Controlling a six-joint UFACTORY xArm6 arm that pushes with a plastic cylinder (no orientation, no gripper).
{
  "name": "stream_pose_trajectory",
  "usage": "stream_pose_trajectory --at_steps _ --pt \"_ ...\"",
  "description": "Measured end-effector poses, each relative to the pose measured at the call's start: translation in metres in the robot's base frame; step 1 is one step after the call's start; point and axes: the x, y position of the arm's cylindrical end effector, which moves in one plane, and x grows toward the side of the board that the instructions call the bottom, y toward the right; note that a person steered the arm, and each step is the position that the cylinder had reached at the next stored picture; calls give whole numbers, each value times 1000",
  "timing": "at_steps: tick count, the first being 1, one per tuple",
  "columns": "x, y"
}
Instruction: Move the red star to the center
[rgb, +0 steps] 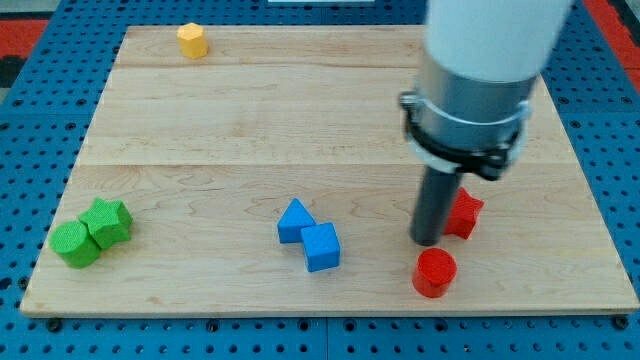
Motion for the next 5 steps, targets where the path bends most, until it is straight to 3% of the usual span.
stream_pose_trajectory --at_steps 1,2,5 --pt "-9 31" --pt "-44 31" --pt "-36 26"
